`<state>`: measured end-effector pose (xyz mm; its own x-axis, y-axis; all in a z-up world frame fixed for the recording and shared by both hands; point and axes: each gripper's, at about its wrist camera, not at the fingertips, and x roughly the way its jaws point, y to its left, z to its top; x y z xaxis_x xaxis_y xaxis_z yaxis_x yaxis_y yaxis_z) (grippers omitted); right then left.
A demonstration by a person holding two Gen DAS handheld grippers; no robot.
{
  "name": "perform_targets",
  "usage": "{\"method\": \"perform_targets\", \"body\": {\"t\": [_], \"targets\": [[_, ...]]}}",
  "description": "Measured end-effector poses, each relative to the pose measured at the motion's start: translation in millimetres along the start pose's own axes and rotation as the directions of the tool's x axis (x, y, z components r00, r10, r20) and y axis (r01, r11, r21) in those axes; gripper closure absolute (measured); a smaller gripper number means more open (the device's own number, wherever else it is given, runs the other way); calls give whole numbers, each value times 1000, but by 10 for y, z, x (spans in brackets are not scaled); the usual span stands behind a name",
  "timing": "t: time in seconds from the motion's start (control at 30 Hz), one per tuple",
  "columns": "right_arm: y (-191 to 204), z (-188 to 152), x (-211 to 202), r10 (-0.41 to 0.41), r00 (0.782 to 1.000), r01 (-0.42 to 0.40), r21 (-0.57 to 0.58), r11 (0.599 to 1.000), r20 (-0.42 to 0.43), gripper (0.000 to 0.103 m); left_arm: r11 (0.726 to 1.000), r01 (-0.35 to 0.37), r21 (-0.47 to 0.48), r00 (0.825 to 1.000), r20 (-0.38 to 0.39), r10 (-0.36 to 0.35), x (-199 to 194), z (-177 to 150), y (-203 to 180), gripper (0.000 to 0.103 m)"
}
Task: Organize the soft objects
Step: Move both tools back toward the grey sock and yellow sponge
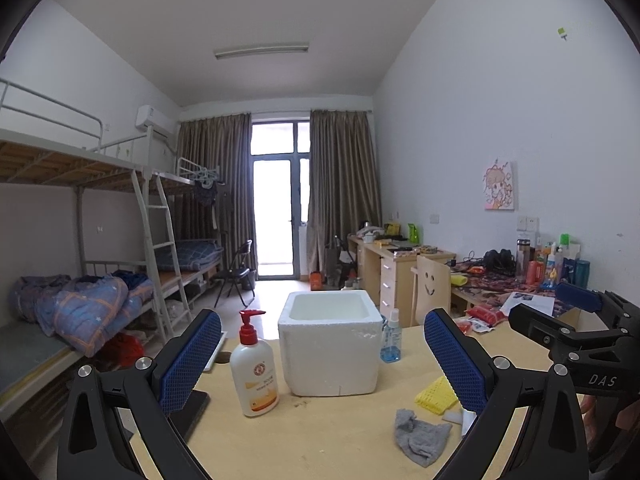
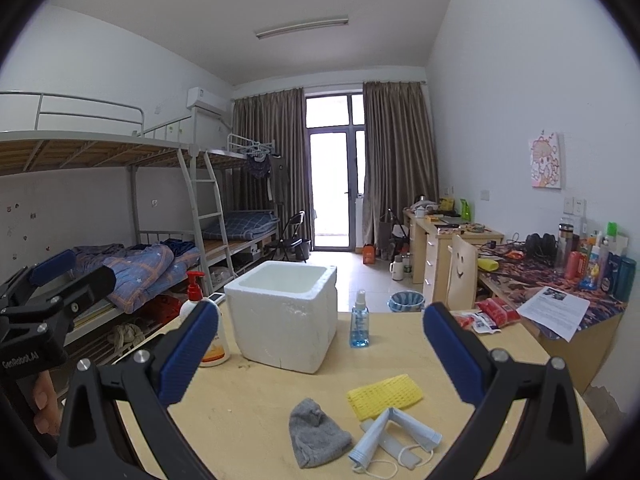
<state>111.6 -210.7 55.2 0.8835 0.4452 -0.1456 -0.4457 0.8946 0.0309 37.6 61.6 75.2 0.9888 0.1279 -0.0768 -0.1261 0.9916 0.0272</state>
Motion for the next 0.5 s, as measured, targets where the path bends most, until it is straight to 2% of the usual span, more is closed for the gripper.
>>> {"method": "perform_targets", "body": {"t": [0.17,0.5], "targets": [[-51,-147,-61,-24,1000,24,10,1000,-7,0,1000,9,-27,1000,9,-9,-59,-149,8,1],[-110,-449,-90,-78,997,78,0,997,-25,0,998,14,-54,1000,-24,-16,31,-440,7,1]]}}
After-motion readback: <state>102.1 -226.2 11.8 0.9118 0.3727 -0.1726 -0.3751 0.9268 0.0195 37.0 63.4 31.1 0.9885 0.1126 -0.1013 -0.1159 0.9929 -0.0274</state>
